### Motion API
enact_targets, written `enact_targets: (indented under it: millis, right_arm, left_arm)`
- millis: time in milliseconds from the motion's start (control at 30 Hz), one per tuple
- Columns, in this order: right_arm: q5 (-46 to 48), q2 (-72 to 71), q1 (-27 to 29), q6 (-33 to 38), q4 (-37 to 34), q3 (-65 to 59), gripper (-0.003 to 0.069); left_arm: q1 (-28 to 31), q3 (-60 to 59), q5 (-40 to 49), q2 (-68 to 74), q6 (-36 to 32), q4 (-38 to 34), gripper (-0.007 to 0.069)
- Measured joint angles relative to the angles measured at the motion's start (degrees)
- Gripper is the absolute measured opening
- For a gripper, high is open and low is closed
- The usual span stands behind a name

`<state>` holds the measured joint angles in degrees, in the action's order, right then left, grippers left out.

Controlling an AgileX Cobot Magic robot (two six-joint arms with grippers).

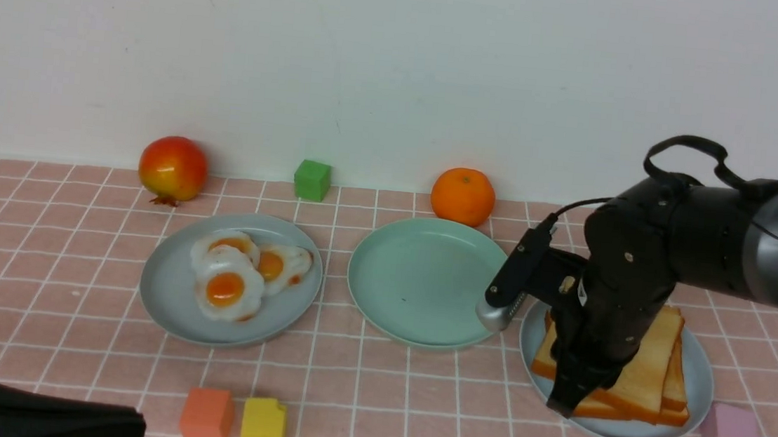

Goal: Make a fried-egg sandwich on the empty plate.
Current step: Grab a slice of bread with your right arm, then use your right arm to place a slice of bread in the middle empty plate

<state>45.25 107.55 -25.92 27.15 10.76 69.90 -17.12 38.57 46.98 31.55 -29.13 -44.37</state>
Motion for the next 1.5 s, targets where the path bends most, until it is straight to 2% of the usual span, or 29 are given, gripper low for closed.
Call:
enact_targets:
  millis: [167,367,667,833,933,1033,1233,1500]
  right_arm:
    - [0.4,-1.5,0.0,0.0,-0.2,-0.2,0.0142]
    - [3.3,-7.9,0.0,-0.4,-1.3,-1.0,0.0053]
    - [4.8,-15.5,-0.4,-1.5,-1.5,-1.0,0.0053]
    - [5.5,-16.2,-4.9,-1.5,-1.2,0.2,0.0053]
    - [3.8,-14.9,-9.9,-1.5,-0.4,3.6,0.0053]
    - [2.4,-12.2,-12.0,-1.5,1.3,6.5,0.0053]
    - [2.0,-0.5,-13.1,-1.5,4.4,16.8,0.0053]
    - [2.7,8.8,-13.2,-1.5,5.6,24.0,0.0053]
  left_arm:
    - [0.0,0.0,0.0,0.0,0.0,0.0,0.0013]
    - [0.0,0.0,0.0,0.0,0.0,0.0,0.0013]
    - [0.0,0.0,-0.6,0.0,0.0,0.0,0.0013]
    - [0.0,0.0,-0.6,0.0,0.0,0.0,0.0013]
    - [0.0,0.0,-1.0,0.0,0.0,0.0,0.0013]
    - [0.0,0.0,-1.3,0.0,0.0,0.0,0.0013]
    - [0.0,0.0,-1.4,0.0,0.0,0.0,0.0013]
    - [0.0,0.0,-1.9,0.0,0.0,0.0,0.0013]
